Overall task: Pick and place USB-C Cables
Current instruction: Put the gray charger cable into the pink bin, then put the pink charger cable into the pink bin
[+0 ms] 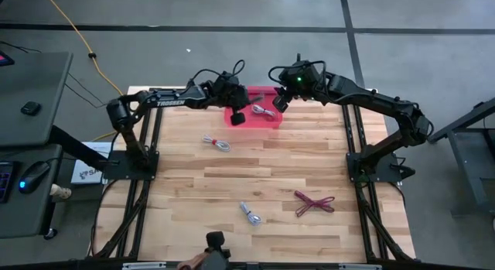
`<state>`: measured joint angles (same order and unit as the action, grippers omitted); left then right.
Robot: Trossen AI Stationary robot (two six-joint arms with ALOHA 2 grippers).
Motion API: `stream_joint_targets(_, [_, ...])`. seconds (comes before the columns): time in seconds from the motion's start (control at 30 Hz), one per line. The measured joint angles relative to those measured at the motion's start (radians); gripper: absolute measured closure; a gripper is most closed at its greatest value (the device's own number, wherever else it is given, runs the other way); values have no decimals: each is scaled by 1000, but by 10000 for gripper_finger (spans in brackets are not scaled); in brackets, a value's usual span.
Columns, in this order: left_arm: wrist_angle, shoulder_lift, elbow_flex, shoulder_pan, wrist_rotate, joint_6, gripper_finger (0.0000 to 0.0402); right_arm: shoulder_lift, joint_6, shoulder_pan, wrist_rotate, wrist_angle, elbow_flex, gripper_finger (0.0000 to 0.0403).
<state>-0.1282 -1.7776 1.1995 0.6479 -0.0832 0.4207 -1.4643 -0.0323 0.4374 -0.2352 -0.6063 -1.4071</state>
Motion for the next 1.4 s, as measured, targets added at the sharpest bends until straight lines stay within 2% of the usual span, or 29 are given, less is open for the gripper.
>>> stream_joint_targets(0.43, [-14, -80, 0, 3, -1, 1, 387, 0, -20, 0, 3, -15, 0, 276])
stream_joint_targets(0.83, [-12, -83, 0, 3, 0, 3, 359, -1, -21, 0, 3, -16, 0, 276])
stream_joint_targets(1.17, [-5, -83, 0, -1, -37, 62, 312, -1, -21, 0, 3, -16, 0, 276])
stream_joint_targets(1.4, [-10, -62, 0, -2, 24, 36, 301, -1, -21, -5, 2, -22, 0, 276])
